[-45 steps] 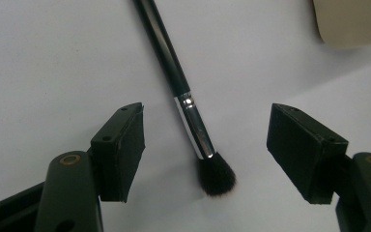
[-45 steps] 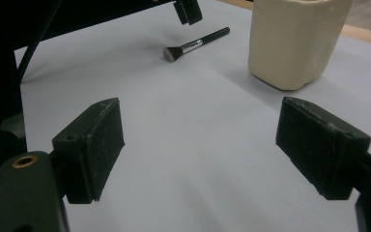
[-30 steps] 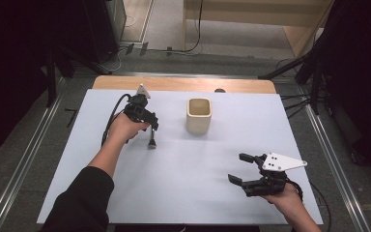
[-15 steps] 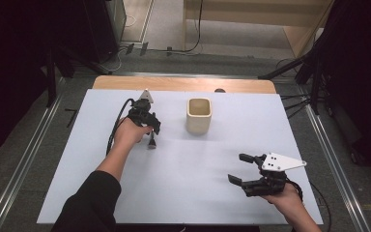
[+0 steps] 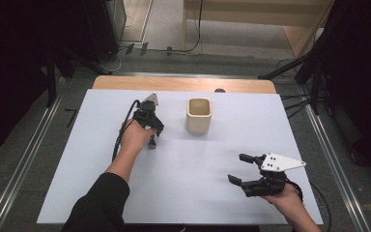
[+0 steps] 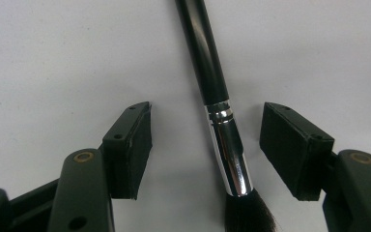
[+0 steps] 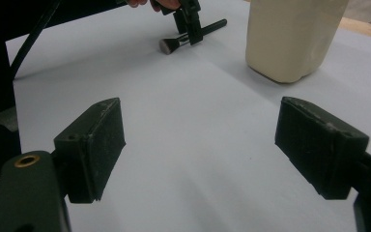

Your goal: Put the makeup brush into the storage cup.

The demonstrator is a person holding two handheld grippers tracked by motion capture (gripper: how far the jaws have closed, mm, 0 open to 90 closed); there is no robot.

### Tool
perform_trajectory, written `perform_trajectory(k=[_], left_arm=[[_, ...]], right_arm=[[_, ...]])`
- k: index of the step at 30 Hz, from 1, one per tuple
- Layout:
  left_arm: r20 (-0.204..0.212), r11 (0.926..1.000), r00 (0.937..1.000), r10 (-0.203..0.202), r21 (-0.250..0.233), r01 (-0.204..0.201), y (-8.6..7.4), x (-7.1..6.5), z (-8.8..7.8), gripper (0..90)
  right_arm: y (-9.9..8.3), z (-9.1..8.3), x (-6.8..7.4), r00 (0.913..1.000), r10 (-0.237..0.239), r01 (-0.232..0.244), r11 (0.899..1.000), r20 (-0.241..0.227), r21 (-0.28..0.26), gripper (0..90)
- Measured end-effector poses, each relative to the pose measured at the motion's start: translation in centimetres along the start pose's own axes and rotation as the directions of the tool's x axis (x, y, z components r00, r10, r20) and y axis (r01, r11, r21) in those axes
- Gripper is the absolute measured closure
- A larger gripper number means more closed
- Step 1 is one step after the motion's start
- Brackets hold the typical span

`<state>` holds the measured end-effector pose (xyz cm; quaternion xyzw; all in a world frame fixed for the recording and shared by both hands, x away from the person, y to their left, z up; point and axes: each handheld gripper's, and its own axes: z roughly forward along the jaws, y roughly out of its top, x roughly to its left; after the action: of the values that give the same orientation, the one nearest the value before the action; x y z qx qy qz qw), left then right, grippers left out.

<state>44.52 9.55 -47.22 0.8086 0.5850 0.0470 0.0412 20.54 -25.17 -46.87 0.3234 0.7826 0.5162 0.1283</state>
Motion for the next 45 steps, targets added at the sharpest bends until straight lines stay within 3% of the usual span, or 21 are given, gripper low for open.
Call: perform_trajectory(k=[8,13,16,20,24,28,32,37,39,44,45], left_arm=[[-0.018,0.9996,0.9994,-0.029,0.006,0.029,0.1,-0.4,-0.1,39.4],[-0.019,0.9986,0.9986,-0.050,0.014,0.050,0.1,-0.5,-0.3,55.0],[-0.023,0.9995,0.9993,-0.030,0.013,0.031,0.0,-1.0,-0.4,67.9],[-0.016,0.9996,0.9996,-0.021,0.016,0.022,0.0,-1.3,-0.4,75.5],[-0.005,0.9997,0.9998,-0.019,0.017,0.019,0.1,-1.2,-0.4,78.2],[0.030,0.9995,0.9992,-0.027,0.019,0.026,0.1,-0.6,-0.4,78.7],[0.058,0.9997,0.9981,-0.023,0.013,0.022,0.0,-0.3,-0.4,78.9],[0.117,0.9991,0.9929,-0.022,-0.033,0.026,-0.1,0.7,-0.9,78.9],[0.152,0.9974,0.9881,-0.022,-0.065,0.032,-0.2,1.2,-1.5,78.9],[0.232,0.9911,0.9726,-0.007,-0.128,0.038,-0.8,2.3,-3.0,78.9],[0.259,0.9895,0.9659,0.008,-0.141,0.030,-0.9,2.5,-3.2,78.9]], right_arm=[[0.0,0.1,0.0,0.9999,-0.013,0.013,1.000,0.001,0.009,19.0],[0.0,0.2,0.1,0.9998,-0.018,0.018,1.000,0.004,0.013,19.0],[0.0,0.2,0.1,0.9998,-0.019,0.019,1.000,0.003,0.016,19.0],[0.0,0.2,0.1,0.9998,-0.020,0.020,1.000,0.003,0.017,19.2],[0.0,0.2,0.1,0.9997,-0.026,0.026,1.000,-0.001,0.012,18.9],[0.0,0.2,0.2,1.0000,-0.003,0.003,1.000,-0.008,-0.001,18.6],[0.0,0.2,0.1,0.9999,-0.010,0.010,1.000,-0.005,0.004,18.5],[-0.1,0.2,0.0,1.0000,-0.001,0.001,1.000,-0.002,0.003,18.4],[-0.1,0.2,0.0,1.0000,0.005,-0.005,1.000,-0.004,0.000,18.4],[-0.1,0.2,0.0,1.0000,-0.006,0.006,1.000,-0.007,0.011,19.1],[-0.1,0.2,0.0,1.0000,-0.005,0.005,1.000,-0.007,0.010,19.1]])
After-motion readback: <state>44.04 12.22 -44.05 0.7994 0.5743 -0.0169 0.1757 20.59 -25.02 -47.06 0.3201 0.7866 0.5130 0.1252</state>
